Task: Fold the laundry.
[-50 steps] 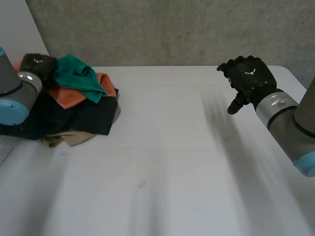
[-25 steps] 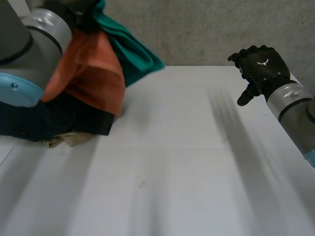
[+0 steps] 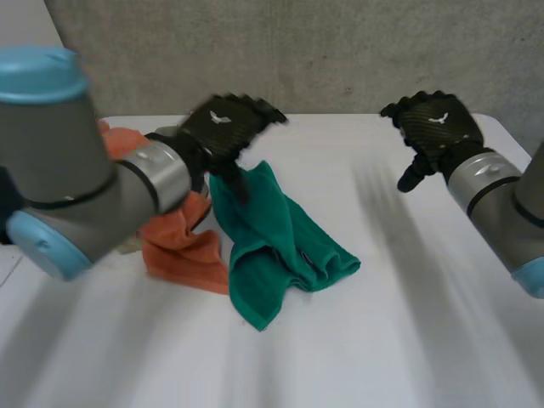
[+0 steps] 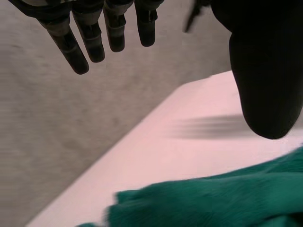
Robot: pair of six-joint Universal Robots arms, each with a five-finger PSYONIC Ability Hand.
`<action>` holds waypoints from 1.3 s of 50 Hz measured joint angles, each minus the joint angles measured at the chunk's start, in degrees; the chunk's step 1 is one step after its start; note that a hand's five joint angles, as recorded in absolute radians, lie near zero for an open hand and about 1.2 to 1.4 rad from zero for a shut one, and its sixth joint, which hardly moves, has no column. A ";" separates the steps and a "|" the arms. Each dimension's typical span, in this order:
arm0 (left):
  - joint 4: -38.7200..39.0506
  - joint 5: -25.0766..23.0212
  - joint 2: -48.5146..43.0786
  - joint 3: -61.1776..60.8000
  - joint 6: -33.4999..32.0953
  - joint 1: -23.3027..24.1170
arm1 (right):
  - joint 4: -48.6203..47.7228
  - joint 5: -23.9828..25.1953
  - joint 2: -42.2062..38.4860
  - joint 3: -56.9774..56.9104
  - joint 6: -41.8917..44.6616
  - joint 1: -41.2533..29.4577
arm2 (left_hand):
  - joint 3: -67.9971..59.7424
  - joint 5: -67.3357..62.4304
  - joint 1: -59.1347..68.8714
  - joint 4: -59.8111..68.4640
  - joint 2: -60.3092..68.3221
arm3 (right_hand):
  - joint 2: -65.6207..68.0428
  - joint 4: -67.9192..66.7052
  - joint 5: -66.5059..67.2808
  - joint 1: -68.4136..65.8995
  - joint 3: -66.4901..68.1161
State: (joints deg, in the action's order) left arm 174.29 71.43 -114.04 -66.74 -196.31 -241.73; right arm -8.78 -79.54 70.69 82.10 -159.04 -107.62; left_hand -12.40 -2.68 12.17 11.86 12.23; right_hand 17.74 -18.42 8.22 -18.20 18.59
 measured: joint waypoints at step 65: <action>-0.21 22.48 -20.08 24.80 -23.46 -16.38 | 6.42 -2.85 5.01 5.12 -5.92 -11.88 | 0.66 0.07 -1.24 -0.61 -0.80 | 49.26 -49.58 49.95 -45.13 49.07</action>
State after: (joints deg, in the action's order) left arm 174.08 93.91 -134.12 -41.94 -219.77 -258.11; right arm -2.36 -82.39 75.69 87.22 -164.96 -119.51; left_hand -11.74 -2.61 10.94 11.25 11.43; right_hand 67.00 -68.00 58.17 -63.33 67.66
